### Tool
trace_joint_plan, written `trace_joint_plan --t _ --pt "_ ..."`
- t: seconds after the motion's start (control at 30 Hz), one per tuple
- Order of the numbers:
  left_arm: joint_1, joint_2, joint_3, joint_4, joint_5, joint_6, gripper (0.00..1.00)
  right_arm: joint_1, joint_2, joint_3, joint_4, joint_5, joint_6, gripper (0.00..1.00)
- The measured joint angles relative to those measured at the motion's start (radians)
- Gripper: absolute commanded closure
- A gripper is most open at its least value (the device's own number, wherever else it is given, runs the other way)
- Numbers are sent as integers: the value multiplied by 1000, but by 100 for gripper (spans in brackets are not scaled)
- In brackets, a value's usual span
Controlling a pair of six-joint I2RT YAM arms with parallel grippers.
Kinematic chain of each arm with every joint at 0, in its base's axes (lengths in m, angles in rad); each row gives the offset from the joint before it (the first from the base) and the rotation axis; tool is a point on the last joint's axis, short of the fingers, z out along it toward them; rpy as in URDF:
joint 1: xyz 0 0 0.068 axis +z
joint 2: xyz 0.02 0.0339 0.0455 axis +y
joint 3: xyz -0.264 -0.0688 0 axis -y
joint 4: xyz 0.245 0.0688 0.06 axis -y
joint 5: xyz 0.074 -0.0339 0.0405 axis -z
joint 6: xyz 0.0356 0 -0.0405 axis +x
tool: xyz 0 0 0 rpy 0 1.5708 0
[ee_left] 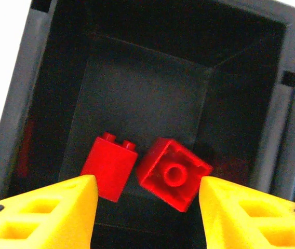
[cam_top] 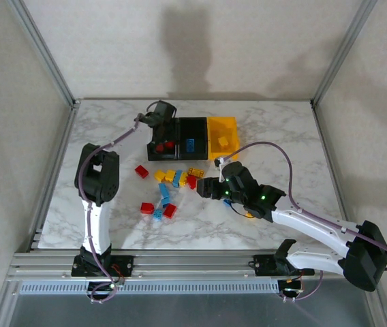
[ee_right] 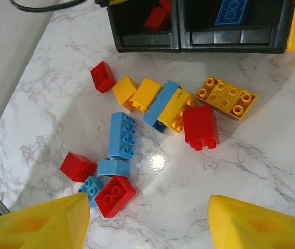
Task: Sort the legos into containers by color
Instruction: Place the lego in the container.
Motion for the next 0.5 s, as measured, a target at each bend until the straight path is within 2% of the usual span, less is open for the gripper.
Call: trace_joint_plan --t 0.2,0.5 --pt "-2 -165 -83 18 52 11 41 0 0 13 -51 26 0 31" --pt "-28 -511 -392 130 206 31 34 -6 37 85 -173 124 62 22"
